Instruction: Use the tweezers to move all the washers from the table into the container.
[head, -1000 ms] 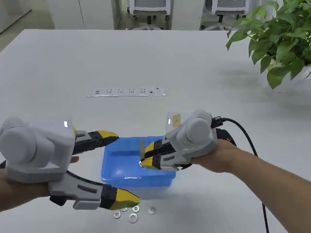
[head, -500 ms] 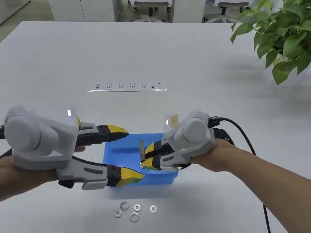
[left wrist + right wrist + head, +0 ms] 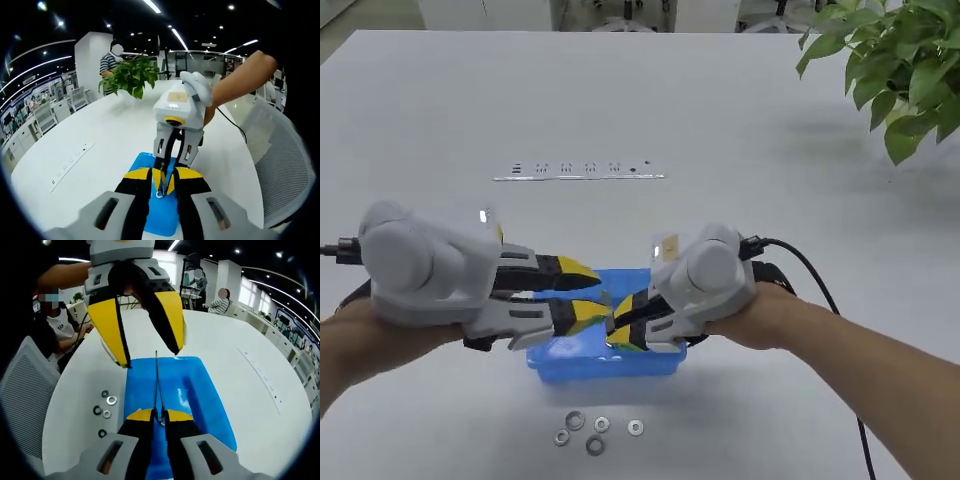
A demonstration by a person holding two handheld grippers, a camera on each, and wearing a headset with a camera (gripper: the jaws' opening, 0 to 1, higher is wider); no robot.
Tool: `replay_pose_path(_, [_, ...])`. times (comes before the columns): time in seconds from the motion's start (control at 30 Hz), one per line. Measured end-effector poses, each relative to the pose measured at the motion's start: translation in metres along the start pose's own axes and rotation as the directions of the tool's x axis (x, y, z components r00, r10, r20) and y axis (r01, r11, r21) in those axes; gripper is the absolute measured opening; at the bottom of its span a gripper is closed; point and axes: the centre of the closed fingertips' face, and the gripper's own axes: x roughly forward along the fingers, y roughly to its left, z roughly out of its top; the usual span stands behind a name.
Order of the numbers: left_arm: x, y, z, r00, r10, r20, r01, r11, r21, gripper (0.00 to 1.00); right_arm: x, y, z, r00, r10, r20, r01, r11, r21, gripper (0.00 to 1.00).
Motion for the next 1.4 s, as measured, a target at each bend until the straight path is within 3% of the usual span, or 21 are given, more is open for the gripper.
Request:
replay_pose_path(0.4, [0.009,0.001,-0.005,0.9994,-0.033,-0.015,0.033,0.999,0.022,0.07,0.002,0.000,0.000,0.9996,0.018,0.019,-0.018,1.000,-0.006,0.10])
replay_pose_path(1.07, [0.007,-0.001,-0.002,0.9987,-0.045,-0.024,0.046,0.998,0.037,0.06,-0.004,-0.004,0.003,0.9997,-0.008,0.024,0.007,0.999,0.045,0.14])
replay_pose_path(1.4, [0.000,-0.004,0.004,0.9988,-0.042,-0.025,0.043,0.998,0.045,0.06,-0.019,-0.004,0.005,0.9989,-0.037,0.027,0.035,0.996,0.084,0.23])
